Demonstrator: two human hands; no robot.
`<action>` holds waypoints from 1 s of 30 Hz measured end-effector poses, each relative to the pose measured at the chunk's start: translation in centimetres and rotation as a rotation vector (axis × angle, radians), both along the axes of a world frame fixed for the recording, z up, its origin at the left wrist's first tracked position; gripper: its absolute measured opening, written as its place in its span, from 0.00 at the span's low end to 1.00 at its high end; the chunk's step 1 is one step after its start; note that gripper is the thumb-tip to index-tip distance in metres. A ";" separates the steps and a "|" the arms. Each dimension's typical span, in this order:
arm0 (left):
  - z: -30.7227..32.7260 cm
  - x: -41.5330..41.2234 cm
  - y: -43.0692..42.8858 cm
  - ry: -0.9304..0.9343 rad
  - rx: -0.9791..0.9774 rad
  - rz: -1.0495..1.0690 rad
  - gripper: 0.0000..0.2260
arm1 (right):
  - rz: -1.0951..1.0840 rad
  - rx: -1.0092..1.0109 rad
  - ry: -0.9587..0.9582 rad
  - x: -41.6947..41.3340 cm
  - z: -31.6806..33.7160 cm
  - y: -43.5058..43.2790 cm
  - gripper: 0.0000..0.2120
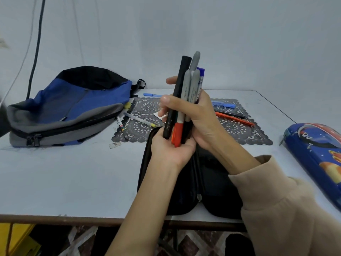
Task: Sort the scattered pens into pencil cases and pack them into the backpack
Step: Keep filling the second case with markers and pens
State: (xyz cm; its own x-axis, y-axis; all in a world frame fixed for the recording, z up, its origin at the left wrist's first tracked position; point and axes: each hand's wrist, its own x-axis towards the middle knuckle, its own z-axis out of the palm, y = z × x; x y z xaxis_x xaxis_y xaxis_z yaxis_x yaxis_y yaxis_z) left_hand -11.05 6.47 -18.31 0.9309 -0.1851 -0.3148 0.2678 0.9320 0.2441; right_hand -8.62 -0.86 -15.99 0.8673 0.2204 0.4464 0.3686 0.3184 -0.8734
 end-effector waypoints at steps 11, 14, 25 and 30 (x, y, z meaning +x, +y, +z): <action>-0.8 1.0 -1.1 -0.082 0.034 -0.129 0.13 | 0.072 0.048 0.096 0.5 0.8 -1.8 0.10; -0.7 1.2 0.0 -0.208 0.237 -0.089 0.11 | 0.067 0.186 0.168 1.0 1.3 -3.5 0.10; -2.9 0.6 8.5 -0.737 2.171 -0.129 0.10 | 0.019 0.319 0.658 1.8 -1.3 -3.6 0.11; -2.8 0.0 8.7 -0.705 2.233 -0.013 0.13 | 0.006 0.372 0.785 1.7 -1.8 -1.6 0.14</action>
State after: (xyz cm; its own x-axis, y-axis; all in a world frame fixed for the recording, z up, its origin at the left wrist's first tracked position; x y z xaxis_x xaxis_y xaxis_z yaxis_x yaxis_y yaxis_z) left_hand -11.01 15.18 -21.15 0.9481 -0.1421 0.2845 -0.2782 -0.8040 0.5256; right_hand -6.90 -2.45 -17.84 0.9540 0.1845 -0.2363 -0.2993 0.6335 -0.7135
